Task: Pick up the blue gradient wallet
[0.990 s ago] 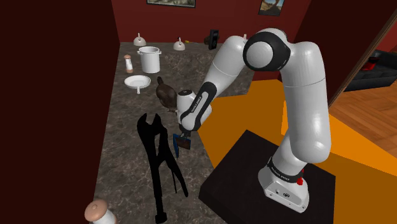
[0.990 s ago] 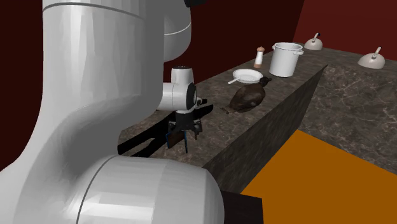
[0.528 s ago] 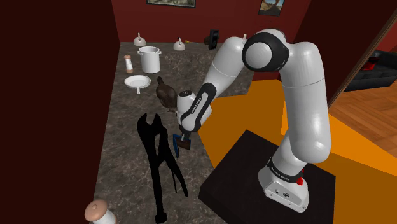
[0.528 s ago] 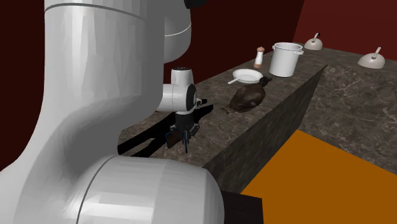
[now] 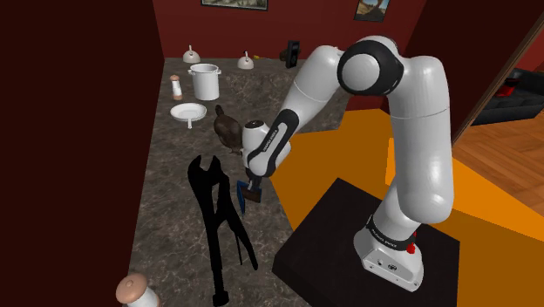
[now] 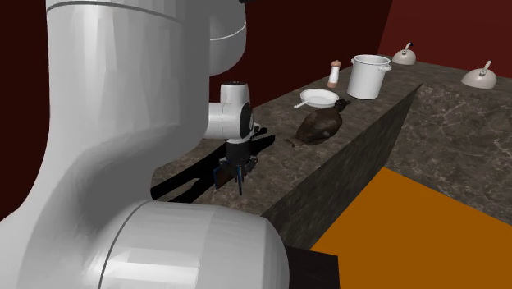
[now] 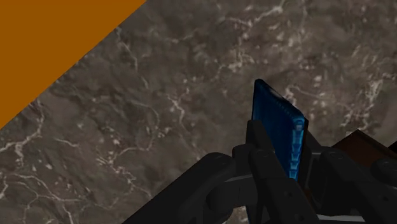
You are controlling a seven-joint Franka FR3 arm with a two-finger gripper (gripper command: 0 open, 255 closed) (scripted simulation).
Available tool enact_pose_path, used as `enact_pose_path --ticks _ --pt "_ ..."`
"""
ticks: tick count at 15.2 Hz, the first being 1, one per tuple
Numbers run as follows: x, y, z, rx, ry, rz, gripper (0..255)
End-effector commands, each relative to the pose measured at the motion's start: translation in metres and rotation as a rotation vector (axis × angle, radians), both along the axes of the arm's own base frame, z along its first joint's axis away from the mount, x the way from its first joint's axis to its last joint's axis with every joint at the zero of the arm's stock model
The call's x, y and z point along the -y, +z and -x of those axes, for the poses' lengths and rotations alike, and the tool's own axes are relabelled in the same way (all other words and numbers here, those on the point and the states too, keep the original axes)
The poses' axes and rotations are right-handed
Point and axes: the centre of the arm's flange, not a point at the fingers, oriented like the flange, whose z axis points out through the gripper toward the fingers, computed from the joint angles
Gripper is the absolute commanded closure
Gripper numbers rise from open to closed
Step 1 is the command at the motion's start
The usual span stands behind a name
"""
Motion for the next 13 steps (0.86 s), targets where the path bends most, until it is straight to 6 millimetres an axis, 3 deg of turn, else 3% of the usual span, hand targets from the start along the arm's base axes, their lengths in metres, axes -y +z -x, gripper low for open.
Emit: enact_pose_path --ticks 1,11,13 --pt "0.0 0.011 0.0 0.0 0.0 0.0 255" --pt "0.0 0.063 0.0 0.0 0.0 0.0 255" --pt "0.0 0.064 0.0 0.0 0.0 0.0 255"
